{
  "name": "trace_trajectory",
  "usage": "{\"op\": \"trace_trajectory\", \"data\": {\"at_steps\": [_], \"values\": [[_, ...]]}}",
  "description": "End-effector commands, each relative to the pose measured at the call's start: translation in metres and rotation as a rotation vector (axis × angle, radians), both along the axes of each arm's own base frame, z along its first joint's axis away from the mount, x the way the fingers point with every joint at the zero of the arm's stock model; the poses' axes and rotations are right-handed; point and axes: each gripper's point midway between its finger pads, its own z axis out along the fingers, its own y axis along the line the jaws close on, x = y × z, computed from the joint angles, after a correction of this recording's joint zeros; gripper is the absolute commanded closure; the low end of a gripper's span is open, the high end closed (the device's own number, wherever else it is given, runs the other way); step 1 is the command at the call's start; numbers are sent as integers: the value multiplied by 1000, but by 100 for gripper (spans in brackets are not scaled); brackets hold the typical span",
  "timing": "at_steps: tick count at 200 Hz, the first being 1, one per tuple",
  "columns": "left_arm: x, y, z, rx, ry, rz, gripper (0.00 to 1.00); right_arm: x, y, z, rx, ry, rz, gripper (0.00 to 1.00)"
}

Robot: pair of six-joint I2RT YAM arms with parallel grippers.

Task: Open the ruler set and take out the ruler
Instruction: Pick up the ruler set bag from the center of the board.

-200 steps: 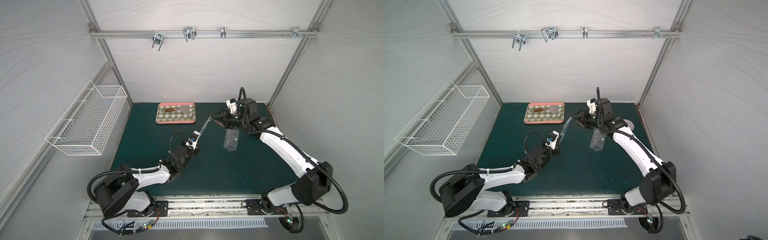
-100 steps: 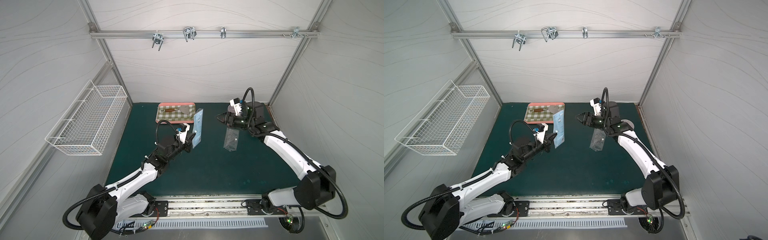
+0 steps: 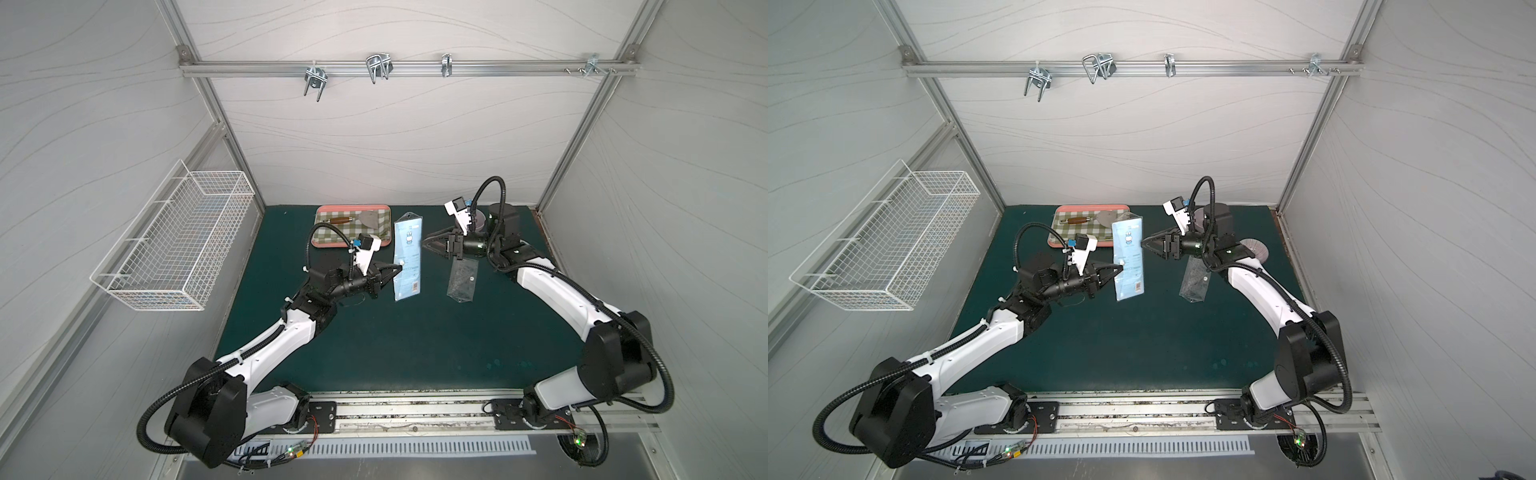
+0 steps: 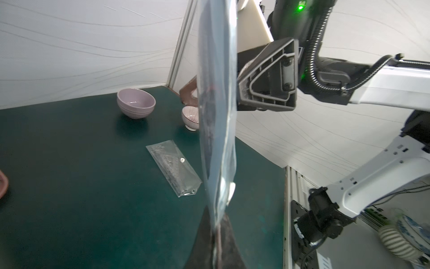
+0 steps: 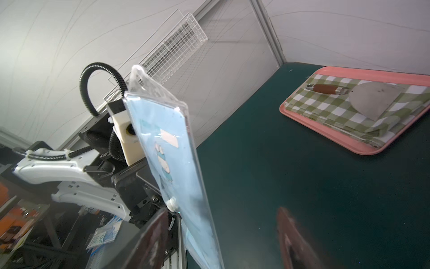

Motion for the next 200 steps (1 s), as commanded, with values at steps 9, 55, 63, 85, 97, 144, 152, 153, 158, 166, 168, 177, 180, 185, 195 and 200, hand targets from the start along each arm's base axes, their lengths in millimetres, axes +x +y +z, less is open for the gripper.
{"op": "trace_trajectory", "data": {"at_steps": [9,55,63,85,97,144,152,153,158,166,168,177,180,185,195,200], "values": [[-1,-7,43,-131,-45,-93,100,-14,7,5,40,-68,97,28],[12,-11,38,-149,10,-89,100,-26,13,-1,33,-57,134,33],[14,-11,38,-151,16,-87,100,-28,14,-4,33,-51,142,34],[18,-12,37,-153,27,-81,100,-31,20,-11,35,-21,167,37],[20,-13,37,-154,34,-79,100,-31,23,-13,41,-12,173,39],[28,-16,29,-153,79,-73,100,-30,28,-13,64,3,187,52],[29,-17,28,-153,85,-76,100,-29,28,-13,64,3,186,52],[29,-17,28,-153,87,-77,100,-29,28,-13,64,3,186,52],[29,-17,27,-154,88,-78,100,-29,28,-13,65,1,184,53],[30,-17,26,-152,92,-76,100,-29,28,-12,65,-1,178,55],[30,-17,26,-152,92,-76,100,-29,28,-11,66,-4,179,57],[31,-16,24,-150,100,-73,100,-29,28,-10,68,-8,178,59],[31,-16,23,-150,102,-74,100,-30,28,-9,69,-7,180,60],[32,-16,22,-149,103,-70,100,-30,27,-9,69,-7,178,62],[32,-15,21,-150,108,-66,100,-30,27,-7,70,-8,181,66],[33,-14,21,-149,109,-64,100,-31,27,-6,70,-9,182,68]]}}
